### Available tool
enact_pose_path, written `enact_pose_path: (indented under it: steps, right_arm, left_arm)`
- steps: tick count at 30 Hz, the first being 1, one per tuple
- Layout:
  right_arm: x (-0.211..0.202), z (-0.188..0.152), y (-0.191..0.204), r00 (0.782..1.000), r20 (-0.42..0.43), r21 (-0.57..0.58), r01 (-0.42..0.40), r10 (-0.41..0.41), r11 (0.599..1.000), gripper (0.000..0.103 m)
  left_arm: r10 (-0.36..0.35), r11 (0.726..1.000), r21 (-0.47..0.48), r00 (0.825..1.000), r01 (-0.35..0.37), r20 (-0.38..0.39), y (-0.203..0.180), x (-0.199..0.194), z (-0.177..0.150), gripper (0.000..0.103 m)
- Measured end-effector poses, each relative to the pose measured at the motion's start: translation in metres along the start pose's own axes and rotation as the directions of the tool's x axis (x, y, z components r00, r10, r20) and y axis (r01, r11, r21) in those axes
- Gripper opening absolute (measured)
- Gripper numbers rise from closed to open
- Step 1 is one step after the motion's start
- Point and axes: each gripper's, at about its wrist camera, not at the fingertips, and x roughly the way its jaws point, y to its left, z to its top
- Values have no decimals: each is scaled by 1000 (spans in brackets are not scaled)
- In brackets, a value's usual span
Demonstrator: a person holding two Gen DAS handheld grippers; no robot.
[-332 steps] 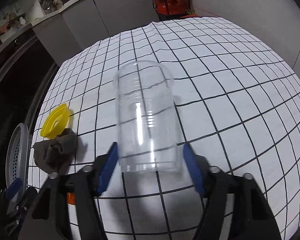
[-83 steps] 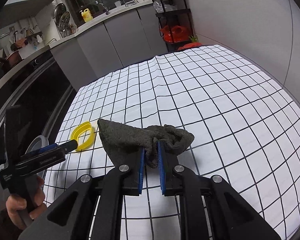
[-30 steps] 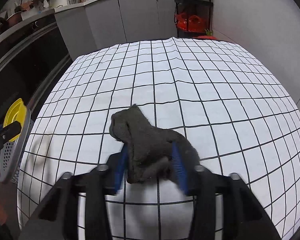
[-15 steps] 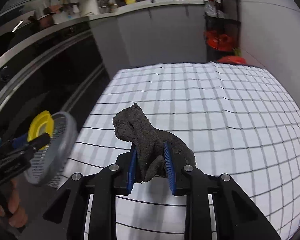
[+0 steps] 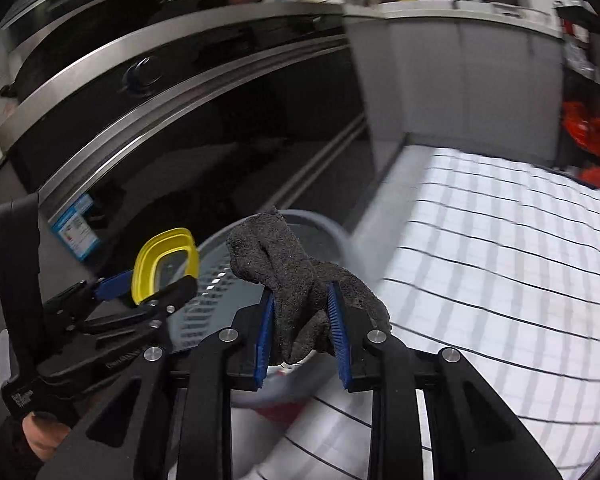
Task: Collect trash
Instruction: 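Carry the yellow container and gray cloth over the gray basket with both tools, then open both tools to drop the container and cloth into the basket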
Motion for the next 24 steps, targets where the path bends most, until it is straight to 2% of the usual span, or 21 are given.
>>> enact_pose_path:
  steps: [6, 20, 22, 24]
  right_arm:
    - [33, 13, 12, 998, -46, 9, -49, 50, 999, 25]
    - [60, 14, 10, 994, -96, 13, -46, 47, 999, 26]
    - [57, 14, 8, 995, -88, 15, -43, 45, 999, 27]
    - [54, 15, 8, 996, -75, 17, -42, 43, 999, 35]
  left_arm:
    - [31, 999, -30, 999, -32, -33, 19, 15, -2, 70]
    - [30, 999, -29, 998, -32, -64, 22, 30, 1, 71]
    - [28, 999, -31, 998, -31, -63, 23, 29, 2, 73]
    - [26, 999, -40, 998, -29, -64, 24, 28, 1, 73]
